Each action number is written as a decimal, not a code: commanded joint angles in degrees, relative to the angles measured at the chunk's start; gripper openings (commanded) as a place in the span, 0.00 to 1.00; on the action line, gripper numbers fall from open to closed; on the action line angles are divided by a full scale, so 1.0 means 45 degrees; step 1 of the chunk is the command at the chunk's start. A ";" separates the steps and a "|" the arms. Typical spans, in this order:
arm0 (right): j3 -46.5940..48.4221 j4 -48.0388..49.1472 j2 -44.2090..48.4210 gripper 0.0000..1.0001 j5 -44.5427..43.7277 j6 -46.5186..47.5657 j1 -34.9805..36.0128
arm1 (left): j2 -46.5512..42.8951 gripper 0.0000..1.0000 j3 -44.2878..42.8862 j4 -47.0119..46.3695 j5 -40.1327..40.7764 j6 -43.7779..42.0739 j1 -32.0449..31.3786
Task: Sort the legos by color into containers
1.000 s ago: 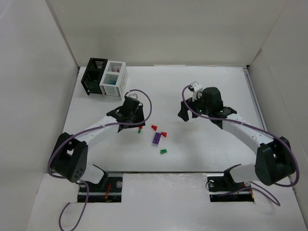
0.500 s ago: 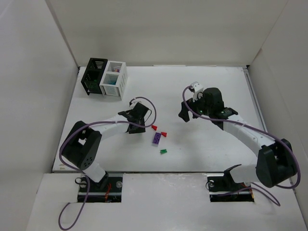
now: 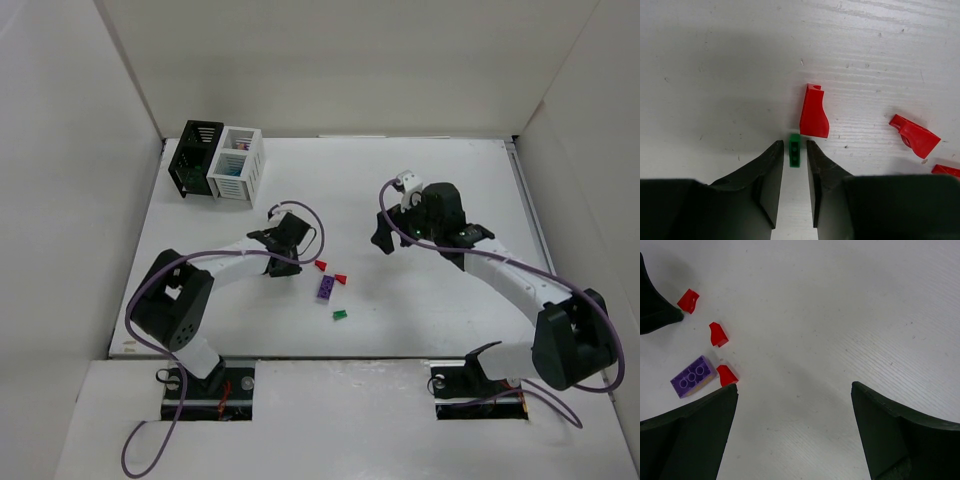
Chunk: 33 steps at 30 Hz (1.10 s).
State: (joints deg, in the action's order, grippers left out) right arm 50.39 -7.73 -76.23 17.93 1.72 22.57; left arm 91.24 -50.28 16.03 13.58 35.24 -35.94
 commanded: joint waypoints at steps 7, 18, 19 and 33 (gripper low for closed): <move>-0.0085 0.0233 0.0591 1.00 -0.0020 0.0127 0.0102 | 0.0349 0.19 -0.0311 0.0324 0.0165 0.0156 -0.0450; -0.0085 0.0233 0.0709 1.00 -0.0136 0.0244 0.0102 | 0.0095 0.02 -0.1342 0.1395 0.1082 0.0273 -0.0450; -0.0085 0.0233 0.0709 1.00 -0.0138 0.0244 0.0102 | 0.0095 0.01 -0.1558 0.1611 0.1354 0.0273 -0.0450; 0.0422 0.0233 0.0435 1.00 -0.0136 0.0595 -0.0406 | -0.1097 0.01 -0.5561 0.0931 0.0849 -0.1913 0.5523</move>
State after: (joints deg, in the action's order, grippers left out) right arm 50.00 -7.73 -75.33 17.56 3.31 21.63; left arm 90.70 -68.58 22.74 18.02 30.94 -15.03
